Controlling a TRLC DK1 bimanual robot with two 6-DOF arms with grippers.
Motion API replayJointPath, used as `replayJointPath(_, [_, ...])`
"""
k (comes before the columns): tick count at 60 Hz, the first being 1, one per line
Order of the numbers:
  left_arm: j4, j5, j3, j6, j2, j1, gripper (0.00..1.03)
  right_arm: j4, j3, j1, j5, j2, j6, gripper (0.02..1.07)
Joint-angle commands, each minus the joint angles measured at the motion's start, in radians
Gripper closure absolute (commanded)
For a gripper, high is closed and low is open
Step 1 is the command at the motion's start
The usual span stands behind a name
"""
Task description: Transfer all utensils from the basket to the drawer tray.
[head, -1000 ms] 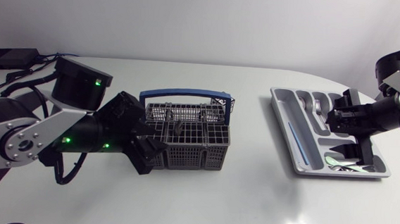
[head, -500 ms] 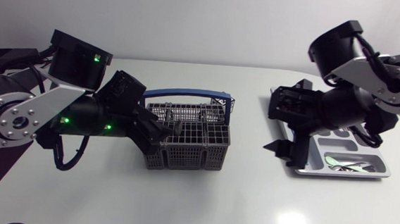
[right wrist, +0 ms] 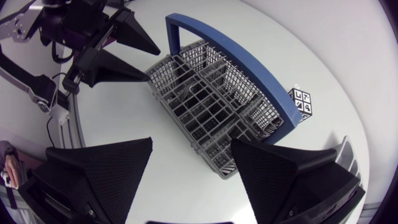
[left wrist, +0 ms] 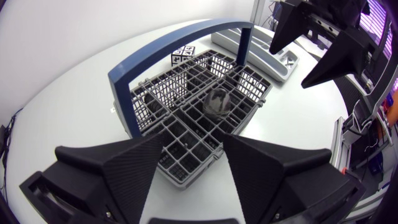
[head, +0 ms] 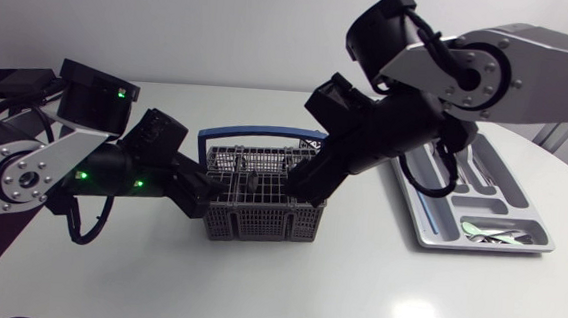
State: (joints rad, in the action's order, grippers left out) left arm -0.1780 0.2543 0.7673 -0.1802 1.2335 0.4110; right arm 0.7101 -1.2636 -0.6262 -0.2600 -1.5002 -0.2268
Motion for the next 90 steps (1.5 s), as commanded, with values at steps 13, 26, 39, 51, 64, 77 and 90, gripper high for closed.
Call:
replayJointPath(13, [0.063, 0.126, -0.074, -0.104, 0.004, -0.06, 0.36, -0.009, -0.088, -0.066, -0.036, -0.155, 0.211, 0.16])
replayJointPath(26, [0.097, 0.189, -0.103, -0.179, -0.006, -0.084, 0.36, -0.046, -0.126, -0.063, -0.058, -0.229, 0.285, 0.16])
replayJointPath(39, [0.126, 0.267, -0.108, -0.277, 0.004, -0.133, 0.36, -0.095, -0.134, -0.064, -0.053, -0.27, 0.317, 0.22])
replayJointPath(51, [0.13, 0.301, -0.106, -0.326, 0.02, -0.152, 0.36, -0.138, -0.141, -0.058, -0.047, -0.288, 0.34, 0.35])
replayJointPath(64, [0.146, 0.304, -0.108, -0.331, 0.038, -0.155, 0.36, -0.176, -0.145, -0.058, -0.036, -0.299, 0.359, 0.58])
replayJointPath(77, [0.158, 0.31, -0.126, -0.338, 0.04, -0.161, 0.36, -0.201, -0.143, -0.058, -0.03, -0.313, 0.366, 0.69])
replayJointPath(90, [0.16, 0.31, -0.14, -0.341, 0.035, -0.161, 0.36, -0.218, -0.141, -0.059, -0.028, -0.325, 0.368, 0.84])
